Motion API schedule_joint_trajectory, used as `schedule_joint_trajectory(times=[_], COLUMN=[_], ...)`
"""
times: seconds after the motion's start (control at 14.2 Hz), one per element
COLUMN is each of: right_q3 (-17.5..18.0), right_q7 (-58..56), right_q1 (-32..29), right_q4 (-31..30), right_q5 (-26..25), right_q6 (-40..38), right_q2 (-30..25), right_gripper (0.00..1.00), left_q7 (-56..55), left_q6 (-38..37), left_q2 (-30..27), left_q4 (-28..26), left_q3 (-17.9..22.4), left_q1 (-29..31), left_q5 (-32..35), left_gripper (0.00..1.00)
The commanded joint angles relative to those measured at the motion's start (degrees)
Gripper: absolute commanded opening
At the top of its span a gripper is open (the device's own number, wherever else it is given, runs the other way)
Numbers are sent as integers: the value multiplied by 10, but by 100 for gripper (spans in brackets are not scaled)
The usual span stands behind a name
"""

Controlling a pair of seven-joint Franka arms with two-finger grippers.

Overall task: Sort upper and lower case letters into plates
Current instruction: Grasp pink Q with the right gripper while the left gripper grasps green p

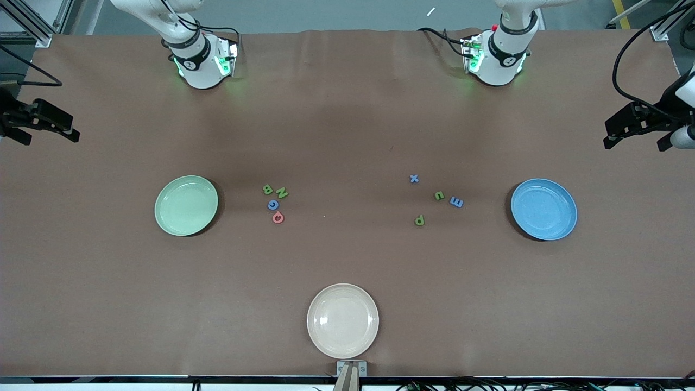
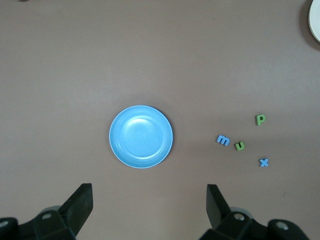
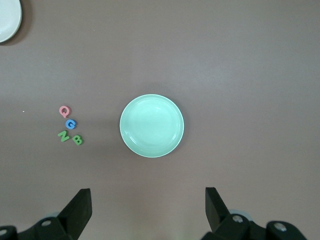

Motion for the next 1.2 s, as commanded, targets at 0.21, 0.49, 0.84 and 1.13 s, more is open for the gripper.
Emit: schedule_joint_trajectory(times=[0.21, 0.49, 0.84, 1.13], right_q3=[0, -2, 1, 1], right_q7=[-3, -4, 27, 227], right_q1=[-1, -4, 1, 127], right_q4=[-25, -33, -157, -210], right_q5=[8, 6, 9, 9], right_q6=[-6, -14, 122, 234], right_q2=[-40, -35, -14, 43], right_gripper=[100, 100, 100, 100], left_q7=[-3, -10, -36, -102], left_q6=[-5, -23, -58, -6], left_q2=[-13, -5, 63, 118], left_q4=[-5, -8, -10, -19], left_q3=[-3, -2, -13, -33], left_q1=[4, 3, -18, -44], left_q5=[-11, -11, -20, -22], left_gripper=[100, 100, 100, 100])
